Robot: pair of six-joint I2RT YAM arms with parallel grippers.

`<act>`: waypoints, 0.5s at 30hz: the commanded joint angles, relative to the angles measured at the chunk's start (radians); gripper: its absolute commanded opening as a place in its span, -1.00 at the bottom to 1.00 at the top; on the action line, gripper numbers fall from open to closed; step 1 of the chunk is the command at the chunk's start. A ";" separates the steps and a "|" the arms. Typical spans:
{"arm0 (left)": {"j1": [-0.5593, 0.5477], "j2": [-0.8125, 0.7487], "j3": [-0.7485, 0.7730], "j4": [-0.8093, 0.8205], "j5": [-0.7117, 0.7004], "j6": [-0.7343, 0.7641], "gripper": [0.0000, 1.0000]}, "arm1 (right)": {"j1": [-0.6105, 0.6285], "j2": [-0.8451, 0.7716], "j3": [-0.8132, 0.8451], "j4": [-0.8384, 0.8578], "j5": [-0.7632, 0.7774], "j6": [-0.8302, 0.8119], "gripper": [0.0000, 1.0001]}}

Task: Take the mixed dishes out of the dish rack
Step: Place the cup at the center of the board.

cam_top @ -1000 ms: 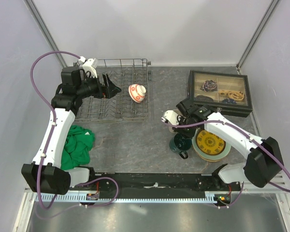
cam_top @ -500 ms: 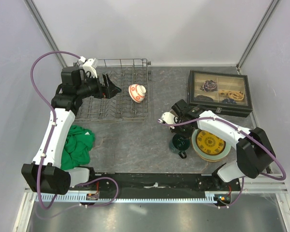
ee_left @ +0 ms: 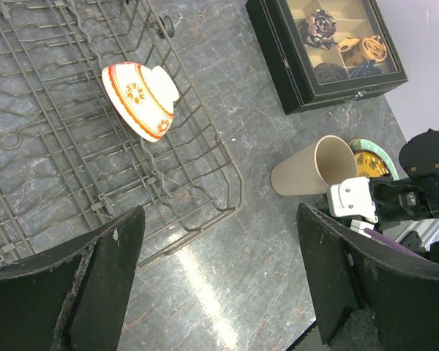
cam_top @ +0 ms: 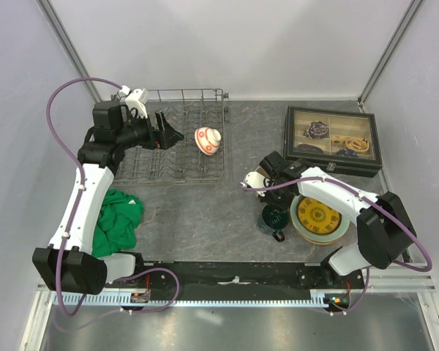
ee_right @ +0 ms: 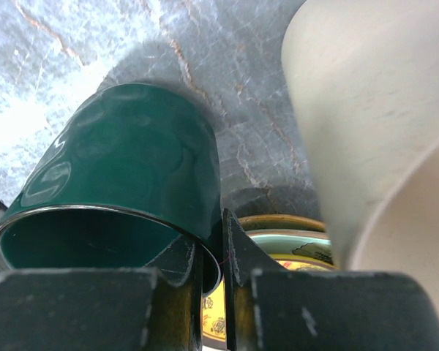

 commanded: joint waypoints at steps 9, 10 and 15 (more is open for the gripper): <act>0.005 -0.004 0.029 0.012 0.021 0.043 0.82 | 0.015 0.002 0.030 -0.040 -0.008 -0.009 -1.00; 0.003 -0.004 0.031 0.012 0.021 0.043 0.82 | 0.016 0.003 0.030 -0.035 -0.008 -0.009 -1.00; 0.003 -0.009 0.029 0.014 0.021 0.043 0.82 | 0.018 0.003 0.036 -0.021 -0.008 0.000 -0.87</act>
